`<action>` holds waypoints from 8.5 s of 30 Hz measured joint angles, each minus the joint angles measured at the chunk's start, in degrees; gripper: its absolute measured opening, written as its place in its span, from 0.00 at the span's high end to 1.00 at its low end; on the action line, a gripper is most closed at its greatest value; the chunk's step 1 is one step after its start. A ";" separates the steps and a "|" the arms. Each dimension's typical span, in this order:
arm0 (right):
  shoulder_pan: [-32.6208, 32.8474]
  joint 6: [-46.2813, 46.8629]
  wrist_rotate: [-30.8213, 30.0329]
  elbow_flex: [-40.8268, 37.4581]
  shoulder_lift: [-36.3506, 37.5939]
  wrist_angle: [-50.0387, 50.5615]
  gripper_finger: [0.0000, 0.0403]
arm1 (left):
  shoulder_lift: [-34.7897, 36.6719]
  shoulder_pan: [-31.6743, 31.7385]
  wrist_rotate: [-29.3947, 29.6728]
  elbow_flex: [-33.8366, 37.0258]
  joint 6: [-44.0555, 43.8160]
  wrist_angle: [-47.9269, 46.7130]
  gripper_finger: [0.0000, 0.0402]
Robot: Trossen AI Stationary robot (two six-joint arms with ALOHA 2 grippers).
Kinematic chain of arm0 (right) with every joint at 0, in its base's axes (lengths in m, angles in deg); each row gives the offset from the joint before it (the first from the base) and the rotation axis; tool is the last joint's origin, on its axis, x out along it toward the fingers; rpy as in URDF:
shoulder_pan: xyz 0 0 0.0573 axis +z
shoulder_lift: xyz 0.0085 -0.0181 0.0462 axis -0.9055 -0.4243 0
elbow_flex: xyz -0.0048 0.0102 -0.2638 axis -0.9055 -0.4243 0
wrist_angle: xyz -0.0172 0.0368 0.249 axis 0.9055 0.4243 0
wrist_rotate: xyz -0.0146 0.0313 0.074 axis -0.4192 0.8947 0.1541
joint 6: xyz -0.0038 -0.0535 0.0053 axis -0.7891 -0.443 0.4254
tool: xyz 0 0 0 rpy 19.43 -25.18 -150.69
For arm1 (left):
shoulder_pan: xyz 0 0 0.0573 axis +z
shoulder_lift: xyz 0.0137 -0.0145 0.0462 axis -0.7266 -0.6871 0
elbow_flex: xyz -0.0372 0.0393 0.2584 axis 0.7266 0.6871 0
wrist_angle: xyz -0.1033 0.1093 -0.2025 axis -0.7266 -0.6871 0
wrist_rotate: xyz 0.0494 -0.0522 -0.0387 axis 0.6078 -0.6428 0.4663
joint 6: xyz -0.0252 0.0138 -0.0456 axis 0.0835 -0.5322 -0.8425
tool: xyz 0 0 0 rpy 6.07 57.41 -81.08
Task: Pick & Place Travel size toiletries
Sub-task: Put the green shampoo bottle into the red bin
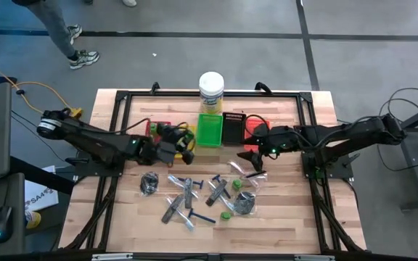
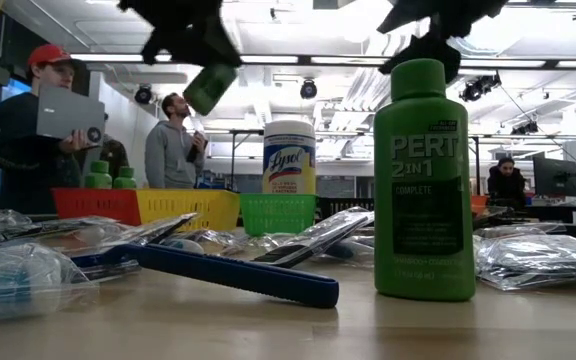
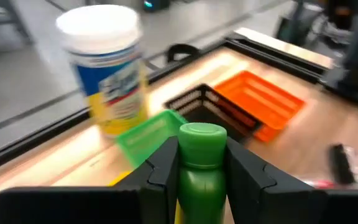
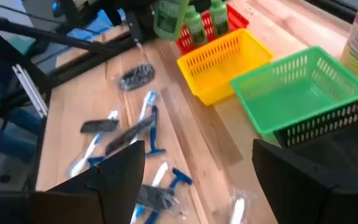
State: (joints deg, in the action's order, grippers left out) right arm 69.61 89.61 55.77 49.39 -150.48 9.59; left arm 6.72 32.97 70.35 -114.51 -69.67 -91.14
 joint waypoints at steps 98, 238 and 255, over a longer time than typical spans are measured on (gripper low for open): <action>0.07 1.26 -1.31 0.01 -0.16 0.13 0.30 | 2.12 19.24 4.75 14.08 -7.36 5.50 0.67; -4.39 -7.43 19.43 8.36 -14.30 -10.25 0.78 | -11.40 13.98 -54.50 -13.07 9.73 20.38 0.33; -4.35 -9.25 21.24 8.36 -14.30 -10.34 0.78 | -17.63 13.97 -60.03 -17.22 6.02 20.91 0.36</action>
State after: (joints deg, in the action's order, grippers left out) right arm 65.26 80.36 77.01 57.75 -164.78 -0.75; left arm -10.91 46.94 10.31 -131.73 -63.64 -70.22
